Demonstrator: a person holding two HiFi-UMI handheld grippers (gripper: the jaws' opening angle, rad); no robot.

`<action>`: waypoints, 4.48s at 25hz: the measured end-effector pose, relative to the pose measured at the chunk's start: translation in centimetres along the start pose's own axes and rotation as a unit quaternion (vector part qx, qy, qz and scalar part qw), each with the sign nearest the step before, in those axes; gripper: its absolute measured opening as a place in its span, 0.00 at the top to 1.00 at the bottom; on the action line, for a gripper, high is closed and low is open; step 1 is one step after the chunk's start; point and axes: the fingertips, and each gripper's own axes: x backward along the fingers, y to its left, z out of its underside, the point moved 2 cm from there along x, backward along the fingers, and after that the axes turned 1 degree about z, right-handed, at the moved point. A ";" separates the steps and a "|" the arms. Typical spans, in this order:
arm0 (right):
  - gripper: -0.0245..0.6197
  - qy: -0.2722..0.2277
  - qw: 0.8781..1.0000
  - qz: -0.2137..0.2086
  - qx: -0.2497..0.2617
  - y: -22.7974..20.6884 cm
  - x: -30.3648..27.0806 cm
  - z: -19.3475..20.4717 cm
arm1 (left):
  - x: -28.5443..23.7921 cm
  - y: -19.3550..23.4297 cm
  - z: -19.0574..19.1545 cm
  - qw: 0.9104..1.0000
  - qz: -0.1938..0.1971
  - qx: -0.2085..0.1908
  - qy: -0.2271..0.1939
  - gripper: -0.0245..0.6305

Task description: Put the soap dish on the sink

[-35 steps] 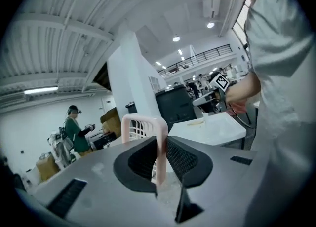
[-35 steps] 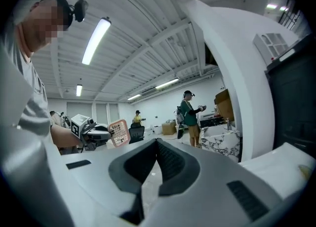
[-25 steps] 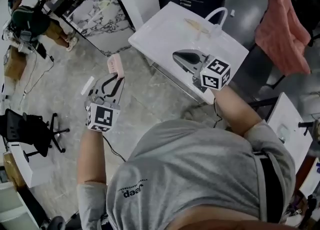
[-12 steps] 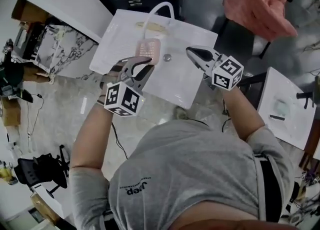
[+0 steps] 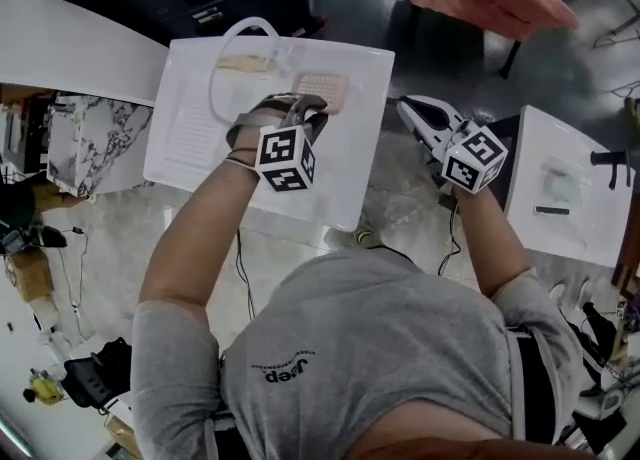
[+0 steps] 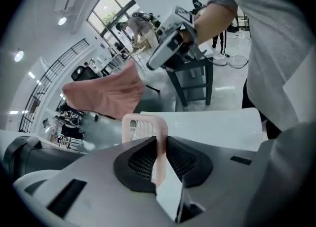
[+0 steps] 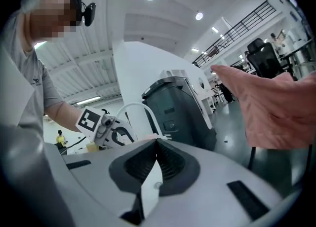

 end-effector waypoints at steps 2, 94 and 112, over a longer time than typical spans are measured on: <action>0.88 0.003 1.000 0.013 -0.007 -1.4 1.0 0.8 | -3.1 0.3 0.6 1.000 0.016 -0.013 0.023 0.87; 0.88 0.132 0.816 -0.529 0.190 68.5 -15.9 8.6 | 56.1 -50.5 20.8 0.554 -0.544 0.628 -0.047 0.93; 0.88 0.174 0.783 -0.561 0.202 71.7 -15.6 11.3 | 58.3 -56.8 18.1 0.430 -0.627 0.644 -0.091 0.94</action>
